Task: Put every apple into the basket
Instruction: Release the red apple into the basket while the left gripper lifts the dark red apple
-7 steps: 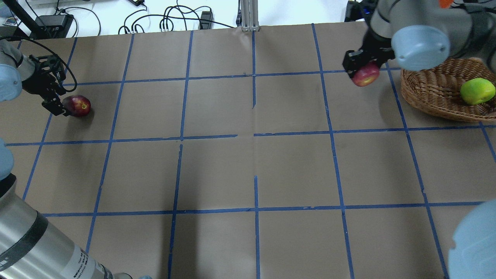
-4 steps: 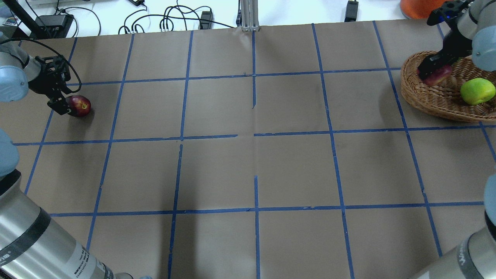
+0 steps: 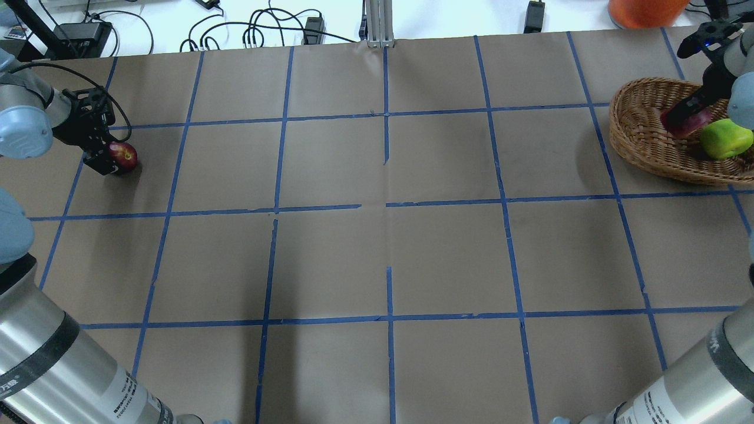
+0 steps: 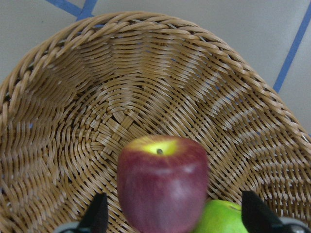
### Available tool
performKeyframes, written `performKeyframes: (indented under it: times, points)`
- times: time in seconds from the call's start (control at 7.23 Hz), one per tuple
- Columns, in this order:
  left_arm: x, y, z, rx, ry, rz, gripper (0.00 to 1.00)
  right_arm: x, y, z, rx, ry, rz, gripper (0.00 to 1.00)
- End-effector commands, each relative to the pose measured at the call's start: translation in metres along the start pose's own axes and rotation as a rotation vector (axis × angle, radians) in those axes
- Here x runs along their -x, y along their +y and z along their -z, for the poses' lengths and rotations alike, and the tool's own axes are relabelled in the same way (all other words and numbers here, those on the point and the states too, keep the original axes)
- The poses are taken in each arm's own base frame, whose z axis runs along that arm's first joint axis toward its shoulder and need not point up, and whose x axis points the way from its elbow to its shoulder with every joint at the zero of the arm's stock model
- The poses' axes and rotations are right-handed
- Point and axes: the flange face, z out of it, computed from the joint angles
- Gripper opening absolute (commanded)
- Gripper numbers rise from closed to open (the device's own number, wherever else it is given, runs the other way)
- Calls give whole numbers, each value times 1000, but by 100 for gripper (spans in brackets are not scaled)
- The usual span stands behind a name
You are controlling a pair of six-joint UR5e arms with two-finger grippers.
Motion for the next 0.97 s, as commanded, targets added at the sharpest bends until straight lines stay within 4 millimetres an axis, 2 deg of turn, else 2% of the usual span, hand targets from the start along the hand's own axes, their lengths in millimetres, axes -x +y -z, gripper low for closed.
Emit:
performKeyframes:
  times: [0.0, 0.14, 0.28, 0.41, 0.55, 0.69, 0.83]
  points:
    - [-3, -7, 21, 17, -11, 90, 34, 11, -12, 38, 53, 94, 37, 100]
    - [-22, -42, 38, 26, 35, 176, 34, 49, -44, 68, 39, 109, 96, 100]
    - [-46, -60, 55, 35, 64, 304, 31, 80, -64, 100, 39, 138, 77, 100]
    - [-80, -70, 53, 32, 97, 453, 27, 110, -78, 114, 52, 107, 50, 100]
    - [-117, -90, 46, 44, 122, 569, 27, 129, -85, 121, 63, 74, 65, 100]
    - [-149, -129, 50, 63, 120, 727, 26, 141, -83, 130, 90, 43, 63, 100]
    - [-181, -188, 55, 81, 101, 838, 26, 148, -77, 152, 67, 39, 61, 100]
